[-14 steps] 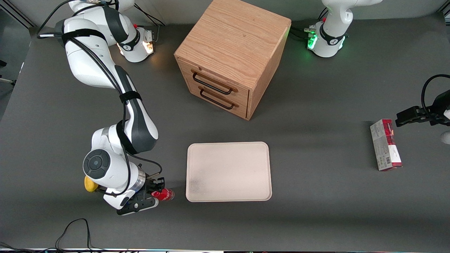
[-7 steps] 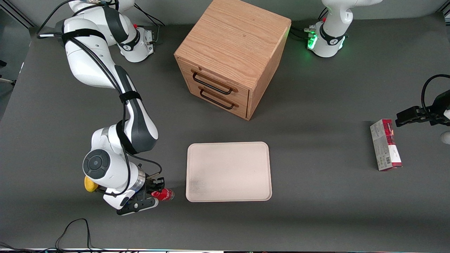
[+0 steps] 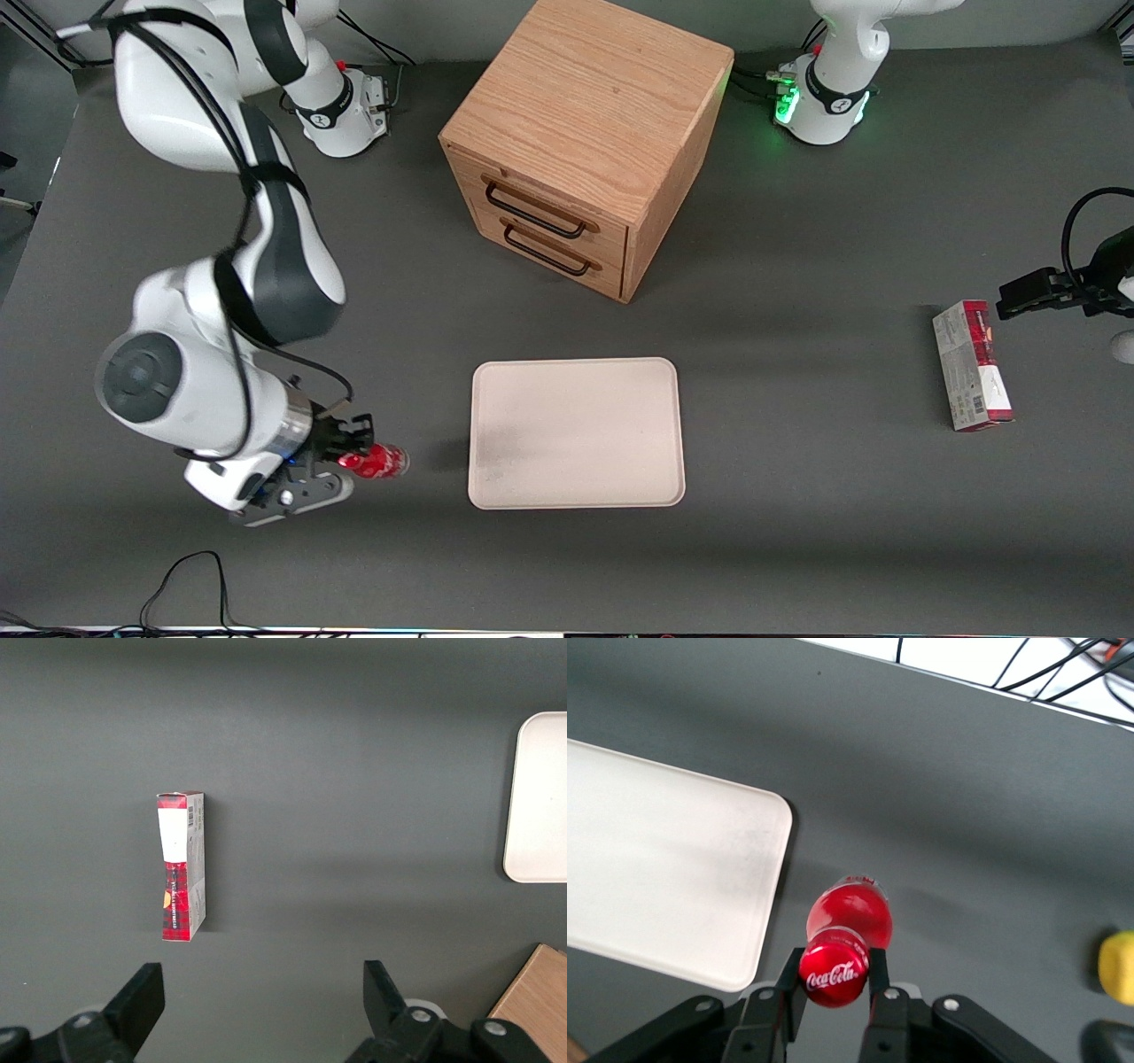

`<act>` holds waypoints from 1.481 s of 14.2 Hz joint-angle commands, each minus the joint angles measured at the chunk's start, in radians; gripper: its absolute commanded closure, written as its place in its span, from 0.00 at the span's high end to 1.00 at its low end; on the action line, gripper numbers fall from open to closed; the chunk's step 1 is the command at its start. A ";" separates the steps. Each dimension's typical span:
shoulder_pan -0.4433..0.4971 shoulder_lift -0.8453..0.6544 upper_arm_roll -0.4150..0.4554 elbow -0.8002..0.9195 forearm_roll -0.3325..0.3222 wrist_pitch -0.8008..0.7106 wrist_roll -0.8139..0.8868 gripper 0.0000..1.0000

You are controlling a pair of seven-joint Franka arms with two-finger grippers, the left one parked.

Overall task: Place coke bottle on tray
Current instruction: 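Lift the bottle and carry it with the right gripper over the tray, then lower the bottle onto the tray edge and open the right gripper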

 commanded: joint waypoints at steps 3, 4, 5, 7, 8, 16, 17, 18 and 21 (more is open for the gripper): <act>-0.002 -0.022 0.011 0.004 -0.008 -0.028 -0.018 0.00; -0.001 -0.019 0.019 0.004 -0.006 -0.014 -0.016 0.00; -0.001 -0.018 0.046 0.004 -0.006 0.015 -0.007 0.00; 0.007 -0.004 0.065 0.004 -0.008 0.085 0.002 0.00; 0.019 -0.001 0.068 0.004 -0.006 0.127 0.025 0.00; 0.093 0.093 0.109 -0.006 -0.011 0.264 0.124 0.00; 0.096 0.102 0.108 -0.010 -0.012 0.264 0.124 0.00; 0.096 0.108 0.108 -0.011 -0.012 0.265 0.124 0.00; 0.096 0.129 0.108 -0.028 -0.021 0.265 0.121 0.00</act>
